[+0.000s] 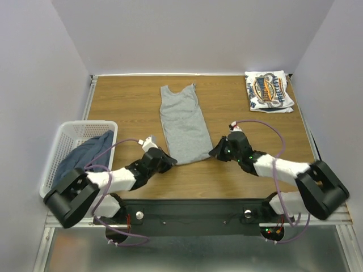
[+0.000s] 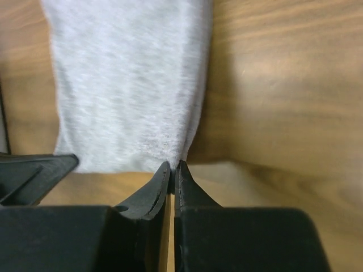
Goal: Fold and stack the tank tops
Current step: Fold the tank top
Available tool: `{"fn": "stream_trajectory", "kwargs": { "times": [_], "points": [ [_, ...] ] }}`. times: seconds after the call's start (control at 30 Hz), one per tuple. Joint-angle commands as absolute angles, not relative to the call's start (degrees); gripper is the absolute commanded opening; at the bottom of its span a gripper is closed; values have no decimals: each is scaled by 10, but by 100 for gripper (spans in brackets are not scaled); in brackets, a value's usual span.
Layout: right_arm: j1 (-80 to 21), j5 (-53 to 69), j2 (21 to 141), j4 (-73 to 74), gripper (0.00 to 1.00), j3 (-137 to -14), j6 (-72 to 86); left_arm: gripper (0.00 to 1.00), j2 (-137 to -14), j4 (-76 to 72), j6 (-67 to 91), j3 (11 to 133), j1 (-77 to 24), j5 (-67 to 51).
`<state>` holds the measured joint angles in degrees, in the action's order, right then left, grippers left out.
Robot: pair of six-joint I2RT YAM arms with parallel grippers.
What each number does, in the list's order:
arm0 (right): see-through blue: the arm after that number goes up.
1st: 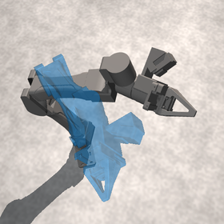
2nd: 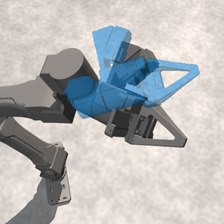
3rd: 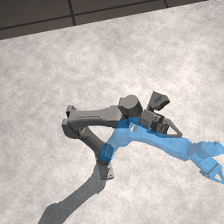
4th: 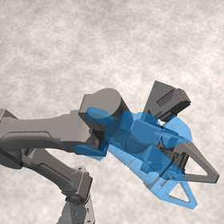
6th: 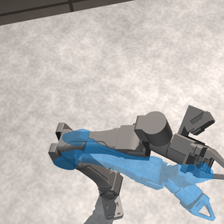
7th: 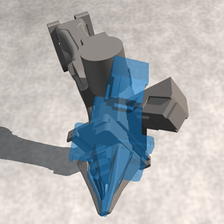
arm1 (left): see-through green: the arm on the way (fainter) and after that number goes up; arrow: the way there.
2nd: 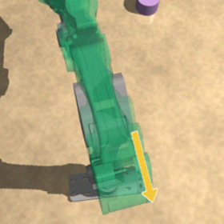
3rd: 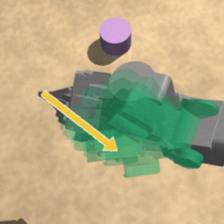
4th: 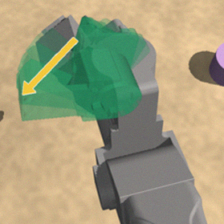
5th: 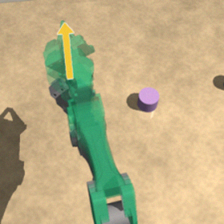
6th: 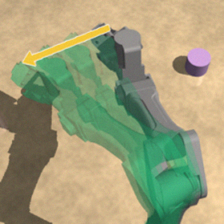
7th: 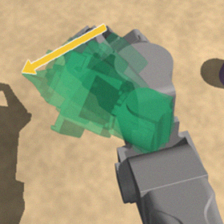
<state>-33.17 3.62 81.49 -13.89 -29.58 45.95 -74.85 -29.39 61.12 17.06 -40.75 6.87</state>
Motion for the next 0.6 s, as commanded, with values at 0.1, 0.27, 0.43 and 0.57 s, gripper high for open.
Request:
{"fn": "stream_trajectory", "kwargs": {
  "times": [0.1, 0.27, 0.43, 0.57],
  "points": [
    [-409, 10, 539, 55, 0, -238, 424, 0, -536, -79, 680, 128, -575, 141],
    [-462, 11, 328, 179, 1, -211, 476, 0, -387, 55, 778, 127, -709, 200],
    [-463, 21, 258, 231, 0, -241, 485, 0, -390, 113, 803, 211, -790, 262],
    [-463, -18, 290, 241, 0, -307, 453, 0, -445, 141, 782, 291, -800, 324]
  ]
}}
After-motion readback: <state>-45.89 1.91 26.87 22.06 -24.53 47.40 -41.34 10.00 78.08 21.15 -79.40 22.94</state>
